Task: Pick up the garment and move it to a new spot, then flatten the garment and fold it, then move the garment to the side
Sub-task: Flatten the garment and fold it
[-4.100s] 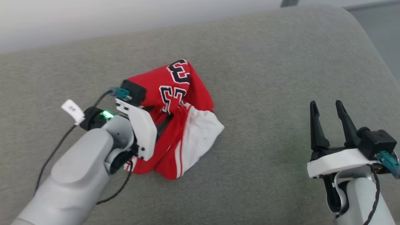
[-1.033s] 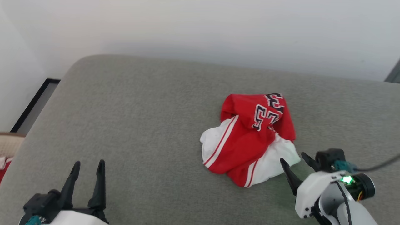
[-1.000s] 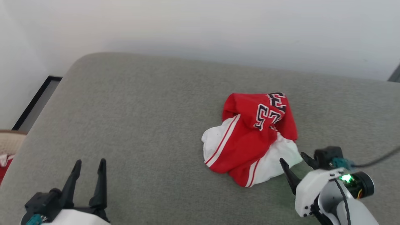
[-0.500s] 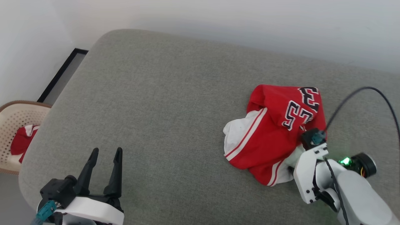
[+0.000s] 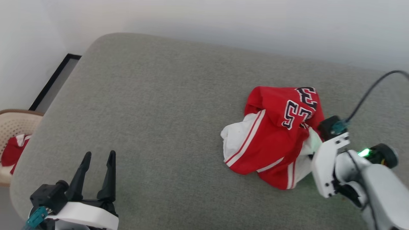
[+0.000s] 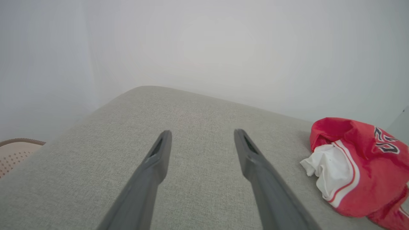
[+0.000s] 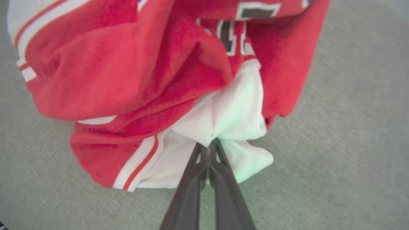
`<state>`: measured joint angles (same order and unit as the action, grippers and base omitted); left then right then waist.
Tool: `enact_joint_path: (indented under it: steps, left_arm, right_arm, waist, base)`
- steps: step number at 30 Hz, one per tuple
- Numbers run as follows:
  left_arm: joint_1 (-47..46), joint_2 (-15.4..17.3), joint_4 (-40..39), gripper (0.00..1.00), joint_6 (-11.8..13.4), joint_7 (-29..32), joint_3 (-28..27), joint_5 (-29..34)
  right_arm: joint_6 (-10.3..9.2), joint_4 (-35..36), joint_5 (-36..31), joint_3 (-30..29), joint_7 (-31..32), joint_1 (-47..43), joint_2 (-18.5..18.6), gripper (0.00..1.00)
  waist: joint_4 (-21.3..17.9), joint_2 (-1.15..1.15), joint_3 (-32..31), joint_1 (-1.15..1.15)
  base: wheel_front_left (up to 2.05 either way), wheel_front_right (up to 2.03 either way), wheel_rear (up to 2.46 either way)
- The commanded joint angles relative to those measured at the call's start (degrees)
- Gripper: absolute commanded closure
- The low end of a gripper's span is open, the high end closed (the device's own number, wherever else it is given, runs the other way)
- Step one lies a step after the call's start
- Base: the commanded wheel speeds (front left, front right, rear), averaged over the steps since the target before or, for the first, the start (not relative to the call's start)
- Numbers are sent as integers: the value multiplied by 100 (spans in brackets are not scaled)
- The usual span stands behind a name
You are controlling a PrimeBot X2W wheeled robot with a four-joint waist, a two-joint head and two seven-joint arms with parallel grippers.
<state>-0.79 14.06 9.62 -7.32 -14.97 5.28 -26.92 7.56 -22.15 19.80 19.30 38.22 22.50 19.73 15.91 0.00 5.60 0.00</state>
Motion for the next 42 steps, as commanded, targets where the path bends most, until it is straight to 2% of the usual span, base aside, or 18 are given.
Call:
enact_joint_path:
  steps: [1, 3, 4, 9, 12, 16, 18, 19, 20, 21, 25, 29, 37, 42]
  left_arm:
    - [72, 20, -38, 0, -21, -32, -36, 18]
    - [100, 28, -65, 0, -21, -32, -61, 27]
    - [116, 41, -83, 0, -21, -32, -73, 31]
    - [98, 53, -107, 0, -21, -32, -36, 20]
    - [26, 68, -98, 0, -21, -32, 28, 2]
    - [-66, 121, -60, 0, -21, -32, 157, -28]
    - [-135, 174, -22, 0, -21, -32, 256, -40]
    - [-170, 190, -6, 0, -21, -32, 293, -61]
    - [-170, 190, -6, 0, -21, -32, 293, -61]
    - [-198, 226, 15, 0, -21, -32, 348, -79]
    - [-326, 429, 120, 0, -21, -19, 637, -294]
    - [-570, 725, 58, 0, -21, 306, 1021, -639]
    - [-1321, 1381, -397, 0, -21, 1648, 1710, -1467]
    - [-1926, 1725, -484, 0, -21, 2617, 2140, -1830]
  right_arm:
    - [-14, 310, 69, -154, 119, -167, 59, 100]
    - [-14, 803, 118, -472, 296, -392, 161, 100]
    - [-14, 1274, 93, -809, 516, -668, 223, 100]
    - [-14, 2064, -31, -1918, 1090, -1432, 205, 100]
    - [-13, 2054, -88, -2482, 1174, -1747, 64, 100]
    - [-13, 1565, -123, -2880, 888, -1815, -145, 100]
    - [-14, 1216, -168, -2986, 685, -1701, -243, 59]
    - [-14, 1078, -222, -2974, 569, -1639, -269, 27]
    - [-14, 1078, -222, -2974, 569, -1639, -269, 27]
    - [-14, 932, -269, -2966, 488, -1582, -279, 0]
    - [-14, 630, -241, -2867, 352, -1344, -325, 0]
    - [-14, 808, -139, -2771, 222, -1234, -276, 0]
    - [-14, 1744, -147, -2869, -364, -1399, -597, 0]
    - [-9, 2299, -330, -2926, -1237, -1365, -1057, 0]
  waist:
    - [-98, 0, -43, 0]
    - [-176, 0, -55, 0]
    - [-252, 0, -68, 0]
    - [-386, 0, -55, 0]
    - [-429, 0, -18, 0]
    - [-457, 0, 39, 0]
    - [-471, 0, 66, 0]
    - [-482, 0, 72, 0]
    - [-482, 0, 72, 0]
    - [-495, 0, 74, 0]
    - [-608, 0, 54, 0]
    - [-780, 0, 11, 0]
    - [-1300, 0, -83, 0]
    - [-1755, 0, -100, 0]
  base:
    - [0, 0, 0]
    - [0, 0, 0]
    - [0, 0, 0]
    - [0, 0, 0]
    - [0, 0, 0]
    - [0, 0, 0]
    - [0, 0, 0]
    - [0, 0, 0]
    - [0, 0, 0]
    - [0, 0, 0]
    - [0, 0, 0]
    - [0, 0, 0]
    - [0, 0, 0]
    - [0, 0, 0]
